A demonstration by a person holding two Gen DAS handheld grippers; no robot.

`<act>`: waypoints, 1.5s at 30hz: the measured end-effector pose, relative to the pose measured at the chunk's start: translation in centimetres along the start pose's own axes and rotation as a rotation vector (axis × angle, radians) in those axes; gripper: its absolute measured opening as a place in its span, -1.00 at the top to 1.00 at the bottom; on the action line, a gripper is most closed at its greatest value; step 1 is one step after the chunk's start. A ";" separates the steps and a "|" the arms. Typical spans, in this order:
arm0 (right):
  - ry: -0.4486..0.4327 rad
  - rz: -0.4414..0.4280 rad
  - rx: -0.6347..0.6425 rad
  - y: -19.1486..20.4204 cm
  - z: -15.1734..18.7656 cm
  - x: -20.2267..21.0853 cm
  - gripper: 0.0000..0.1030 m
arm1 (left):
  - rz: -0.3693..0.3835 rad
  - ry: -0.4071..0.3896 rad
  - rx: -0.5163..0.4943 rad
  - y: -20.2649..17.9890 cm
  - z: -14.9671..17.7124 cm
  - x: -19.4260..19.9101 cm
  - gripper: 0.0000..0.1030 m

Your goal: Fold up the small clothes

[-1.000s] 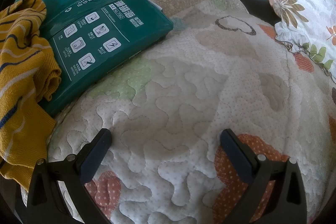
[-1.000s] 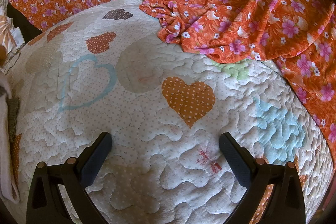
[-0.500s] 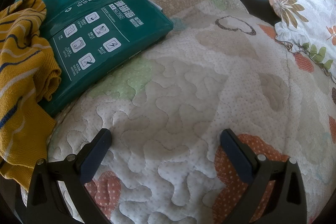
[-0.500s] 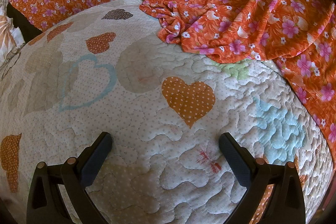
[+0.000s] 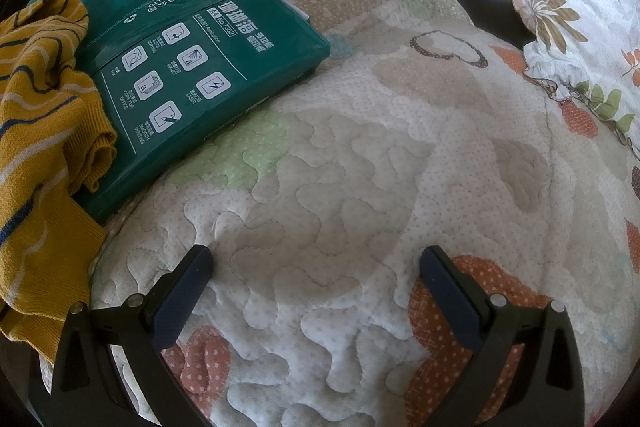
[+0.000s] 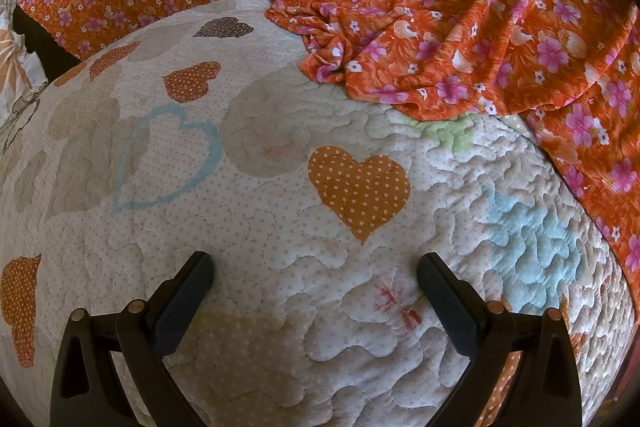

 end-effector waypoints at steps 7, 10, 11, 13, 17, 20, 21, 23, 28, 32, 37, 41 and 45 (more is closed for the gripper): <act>0.000 0.000 0.000 0.0 0.0 0.0 -1.00 | 0.000 0.000 0.000 0.0 0.0 0.0 -1.00; 0.000 0.000 0.000 0.0 0.0 0.0 -1.00 | 0.000 0.000 0.000 0.0 0.0 0.0 -1.00; 0.000 0.000 0.000 0.0 0.0 0.0 -1.00 | 0.000 0.000 0.000 0.0 0.0 0.0 -1.00; 0.000 -0.001 -0.001 0.0 0.0 0.0 -1.00 | 0.000 0.000 0.000 0.0 0.0 0.0 -1.00; 0.000 -0.001 -0.001 0.0 0.0 0.0 -1.00 | 0.000 0.000 0.000 0.0 0.0 0.0 -1.00; 0.000 -0.001 -0.001 0.0 0.0 0.0 -1.00 | 0.001 0.000 0.001 0.0 0.0 0.0 -1.00; 0.000 0.000 0.000 0.0 0.0 0.0 -1.00 | 0.000 0.000 0.000 0.0 0.0 0.0 -1.00; 0.000 0.000 0.000 0.0 0.0 0.0 -1.00 | 0.000 0.000 0.000 0.0 0.0 0.0 -1.00; 0.000 0.000 0.000 0.0 0.0 0.0 -1.00 | 0.000 0.000 0.000 0.0 0.0 0.0 -1.00; 0.000 0.000 0.000 0.0 0.0 0.0 -1.00 | -0.003 -0.001 -0.002 0.0 0.0 0.0 -1.00; 0.000 0.000 0.000 0.0 0.0 0.0 -1.00 | -0.024 0.029 -0.002 -0.2 -0.2 0.1 -1.00; -0.001 0.000 0.000 0.0 0.0 0.0 -1.00 | 0.008 0.153 0.037 -0.6 0.4 0.9 -1.00; -0.001 0.003 0.003 0.0 0.0 0.0 -1.00 | 0.092 0.102 0.060 -2.3 0.3 6.0 -1.00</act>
Point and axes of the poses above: each gripper's, at about its wrist camera, not at the fingertips, and x roughly against the way its jaws point, y to its left, z to its underside, the point moved 10 cm from there along -x, roughly the way its jaws point, and after that the axes turned 4 degrees about -y, right-handed, at the moved point
